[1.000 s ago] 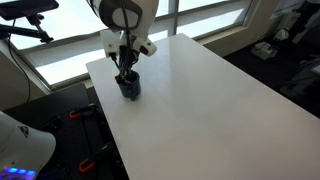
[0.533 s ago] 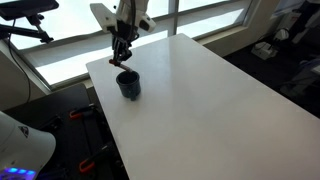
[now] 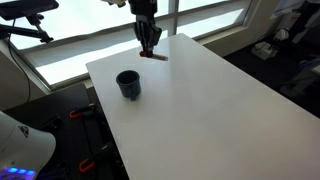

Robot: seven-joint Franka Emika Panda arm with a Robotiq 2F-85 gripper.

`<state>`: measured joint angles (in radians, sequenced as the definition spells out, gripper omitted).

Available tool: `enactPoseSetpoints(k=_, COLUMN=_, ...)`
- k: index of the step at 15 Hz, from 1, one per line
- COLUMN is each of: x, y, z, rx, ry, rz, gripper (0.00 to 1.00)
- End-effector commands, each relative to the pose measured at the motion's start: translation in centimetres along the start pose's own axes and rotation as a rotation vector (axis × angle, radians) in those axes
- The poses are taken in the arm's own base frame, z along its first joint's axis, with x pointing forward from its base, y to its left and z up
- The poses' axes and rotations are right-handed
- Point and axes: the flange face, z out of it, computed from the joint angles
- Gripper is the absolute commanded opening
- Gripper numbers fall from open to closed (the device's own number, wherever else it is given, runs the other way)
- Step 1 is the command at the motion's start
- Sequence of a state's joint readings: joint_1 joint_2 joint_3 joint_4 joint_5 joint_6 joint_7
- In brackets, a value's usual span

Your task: Put the marker on the table

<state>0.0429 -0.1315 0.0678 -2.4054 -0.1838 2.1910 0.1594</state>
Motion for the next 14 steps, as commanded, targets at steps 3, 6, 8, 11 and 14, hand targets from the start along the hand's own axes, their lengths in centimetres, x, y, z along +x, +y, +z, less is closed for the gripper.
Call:
enactPoseSetpoints(k=3, x=-2.2, y=3.4, z=8.9, rx=-0.065, ry=0.101, rz=0.063, gripper=0.05)
enactPoseSetpoints(k=6, x=-3.7, y=3.3, z=13.3, rx=-0.077, ry=0.169, rz=0.026, gripper=0.05)
enactPoseSetpoints(k=8, x=-4.3, y=3.2, z=15.2, rx=-0.092, ry=0.197, rz=0.005, gripper=0.05)
enactPoseSetpoints(k=11, x=-4.7, y=3.1, z=16.9, rx=-0.121, ry=0.214, rz=-0.012, gripper=0.05)
enactPoseSetpoints(k=14, x=-5.0, y=2.8, z=18.3, rx=-0.131, ry=0.232, rz=-0.020, gripper=0.05)
